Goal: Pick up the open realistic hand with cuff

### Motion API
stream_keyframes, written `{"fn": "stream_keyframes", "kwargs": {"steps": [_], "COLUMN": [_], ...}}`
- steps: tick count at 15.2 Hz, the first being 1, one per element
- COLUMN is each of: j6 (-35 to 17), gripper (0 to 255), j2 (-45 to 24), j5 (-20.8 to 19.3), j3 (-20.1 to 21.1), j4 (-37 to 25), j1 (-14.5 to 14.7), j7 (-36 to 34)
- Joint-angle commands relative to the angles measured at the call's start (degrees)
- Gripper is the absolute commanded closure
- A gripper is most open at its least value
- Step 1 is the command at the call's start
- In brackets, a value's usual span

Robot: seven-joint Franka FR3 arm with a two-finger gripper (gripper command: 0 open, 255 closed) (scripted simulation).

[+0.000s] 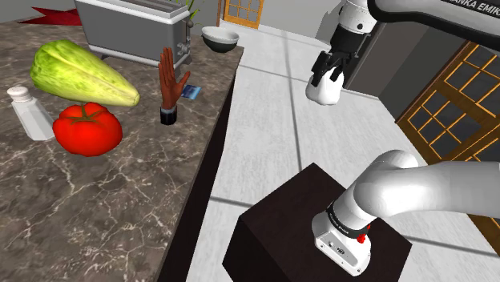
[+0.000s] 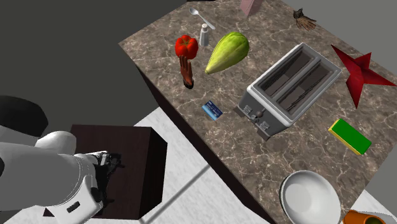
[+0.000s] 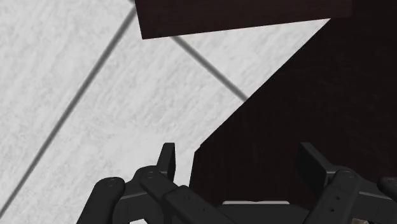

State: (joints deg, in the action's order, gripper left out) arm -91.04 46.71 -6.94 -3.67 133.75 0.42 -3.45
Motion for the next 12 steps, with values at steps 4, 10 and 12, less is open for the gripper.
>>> {"fn": "stream_keyframes", "kwargs": {"steps": [4, 10, 12], "j6": [0.8, 0.8, 0.4], "gripper": [0, 0, 0], "j2": [0.3, -1.9, -3.5], "j5": [4.3, 13.0, 15.7], "j3": [4.2, 12.6, 15.3], "j4": [0.5, -1.0, -2.3], "j1": [-0.5, -1.6, -2.0], "j7": [-8.8, -26.5, -32.4]}}
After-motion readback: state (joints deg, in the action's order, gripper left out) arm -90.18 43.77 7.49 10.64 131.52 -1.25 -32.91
